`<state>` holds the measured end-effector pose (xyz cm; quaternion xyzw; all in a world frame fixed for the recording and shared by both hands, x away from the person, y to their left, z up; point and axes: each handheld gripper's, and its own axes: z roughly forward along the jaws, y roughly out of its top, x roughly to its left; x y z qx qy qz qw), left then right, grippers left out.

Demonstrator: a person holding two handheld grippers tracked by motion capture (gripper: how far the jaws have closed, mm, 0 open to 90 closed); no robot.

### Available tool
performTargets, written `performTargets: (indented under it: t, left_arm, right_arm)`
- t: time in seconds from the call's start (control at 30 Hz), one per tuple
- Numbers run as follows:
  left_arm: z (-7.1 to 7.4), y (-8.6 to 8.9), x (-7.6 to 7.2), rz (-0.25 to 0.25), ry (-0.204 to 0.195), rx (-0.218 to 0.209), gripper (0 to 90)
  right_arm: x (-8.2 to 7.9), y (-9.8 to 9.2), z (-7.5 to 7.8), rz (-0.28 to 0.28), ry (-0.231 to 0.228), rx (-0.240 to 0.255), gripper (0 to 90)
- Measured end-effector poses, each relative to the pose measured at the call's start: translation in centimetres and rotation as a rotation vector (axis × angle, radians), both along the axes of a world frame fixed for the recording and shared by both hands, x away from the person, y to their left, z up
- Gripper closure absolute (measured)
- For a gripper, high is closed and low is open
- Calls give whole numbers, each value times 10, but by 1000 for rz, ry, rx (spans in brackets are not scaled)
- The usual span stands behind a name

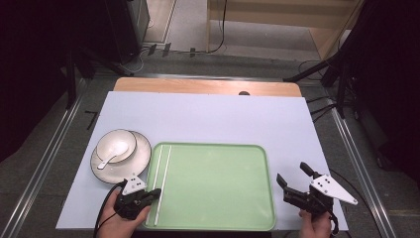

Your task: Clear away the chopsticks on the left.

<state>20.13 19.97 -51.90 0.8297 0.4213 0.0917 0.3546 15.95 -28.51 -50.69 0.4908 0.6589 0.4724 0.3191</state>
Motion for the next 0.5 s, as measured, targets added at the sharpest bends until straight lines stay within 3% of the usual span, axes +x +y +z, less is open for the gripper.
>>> performTargets:
  t: [0.13,0.33,0.43,0.5]
  left_arm:
    - [0,2,0,-10,-7,-13,888]
    - [8,16,0,-56,-80,-110,654]
    - [17,22,-1,-38,-122,-126,441]
    - [21,30,-2,-43,-129,-174,256]
  right_arm:
    - [1,-1,0,2,-2,1,129]
    - [0,-4,0,-5,-3,2,129]
    - [0,-4,0,-6,-5,3,129]
    - [0,-5,0,-6,-4,2,129]
